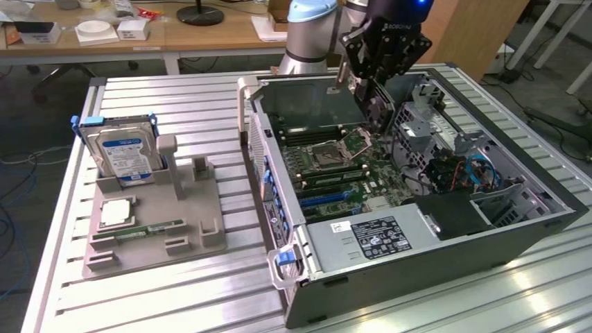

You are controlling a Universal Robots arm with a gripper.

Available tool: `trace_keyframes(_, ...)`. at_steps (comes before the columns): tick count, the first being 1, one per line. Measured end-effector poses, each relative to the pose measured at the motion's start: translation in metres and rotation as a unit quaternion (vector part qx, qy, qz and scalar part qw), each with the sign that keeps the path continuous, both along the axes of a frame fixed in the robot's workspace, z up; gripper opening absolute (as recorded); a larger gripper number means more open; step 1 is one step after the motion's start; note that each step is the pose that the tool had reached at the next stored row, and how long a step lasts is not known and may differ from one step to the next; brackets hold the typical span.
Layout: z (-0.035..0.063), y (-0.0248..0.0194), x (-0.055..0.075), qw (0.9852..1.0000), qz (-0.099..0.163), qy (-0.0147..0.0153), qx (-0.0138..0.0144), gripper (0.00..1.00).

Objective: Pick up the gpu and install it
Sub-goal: 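Pick up the gpu and move the gpu toward the slot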

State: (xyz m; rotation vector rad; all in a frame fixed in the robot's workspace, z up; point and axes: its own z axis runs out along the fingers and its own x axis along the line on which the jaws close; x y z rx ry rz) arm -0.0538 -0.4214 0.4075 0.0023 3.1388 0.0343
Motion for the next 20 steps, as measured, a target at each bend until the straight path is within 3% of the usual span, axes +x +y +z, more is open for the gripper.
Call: trace_keyframes(20,-0.0011,0.0000,0.035,1.0000,0.000,0.0000,0.0001,0.26)
